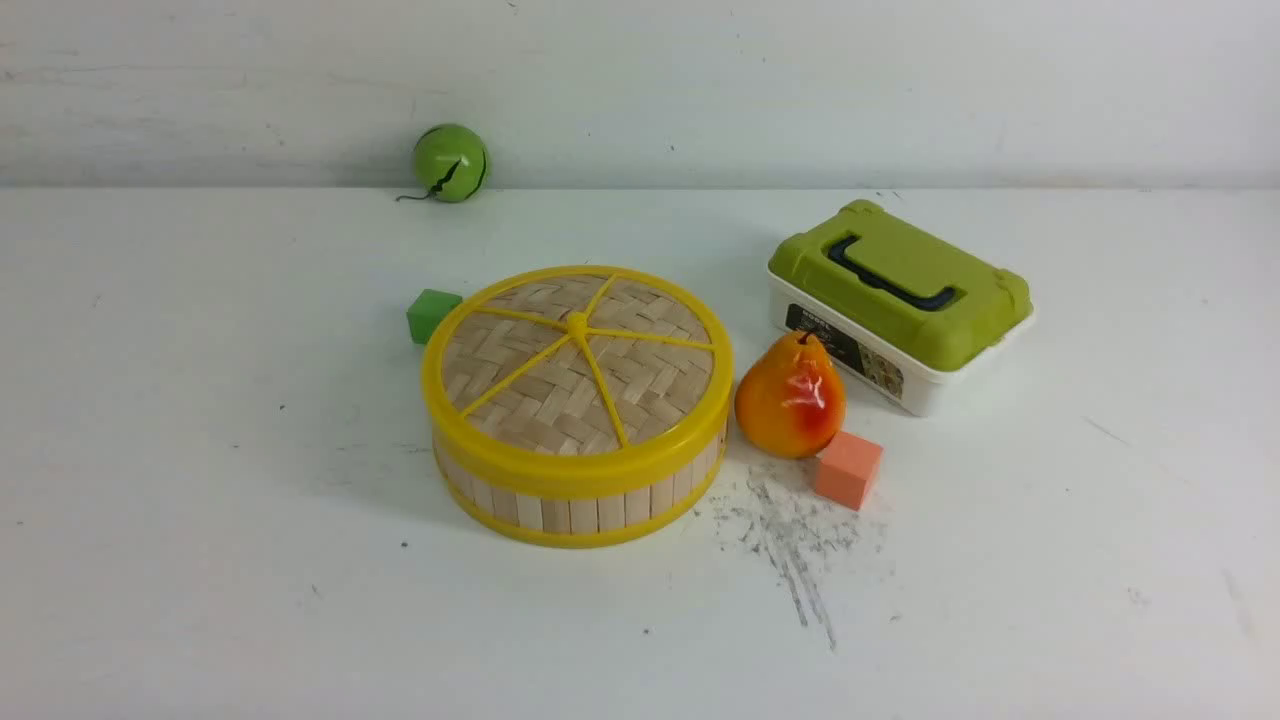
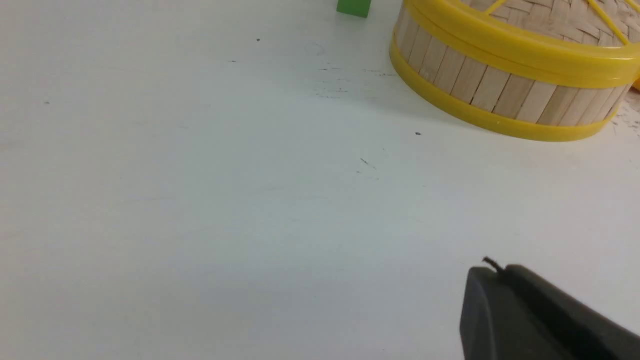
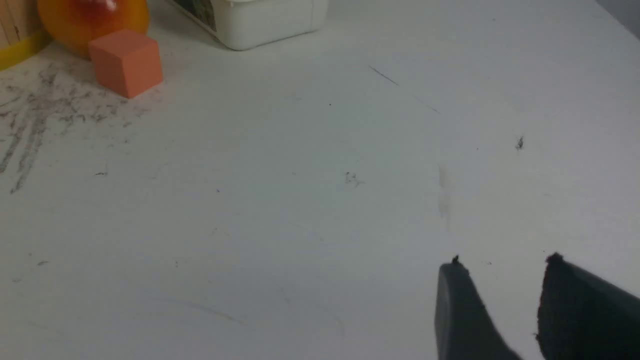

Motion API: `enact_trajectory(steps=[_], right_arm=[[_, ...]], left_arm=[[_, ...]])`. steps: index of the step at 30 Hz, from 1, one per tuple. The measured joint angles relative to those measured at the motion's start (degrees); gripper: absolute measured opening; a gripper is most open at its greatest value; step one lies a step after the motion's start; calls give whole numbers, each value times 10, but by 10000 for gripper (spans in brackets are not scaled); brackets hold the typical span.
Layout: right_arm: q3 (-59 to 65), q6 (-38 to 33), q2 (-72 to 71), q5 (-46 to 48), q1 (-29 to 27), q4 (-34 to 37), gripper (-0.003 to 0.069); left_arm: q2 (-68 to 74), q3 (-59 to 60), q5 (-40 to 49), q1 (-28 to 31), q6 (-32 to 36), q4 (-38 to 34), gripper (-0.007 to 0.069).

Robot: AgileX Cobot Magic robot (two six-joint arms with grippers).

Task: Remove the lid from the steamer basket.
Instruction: Use the left arm to lift the lid of the steamer

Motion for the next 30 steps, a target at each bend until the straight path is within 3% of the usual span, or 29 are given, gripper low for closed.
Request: enact_trajectory(steps=[30], right_arm=[[0,0,0,0,0,0,240]], left_arm=[[0,0,0,0,0,0,29]])
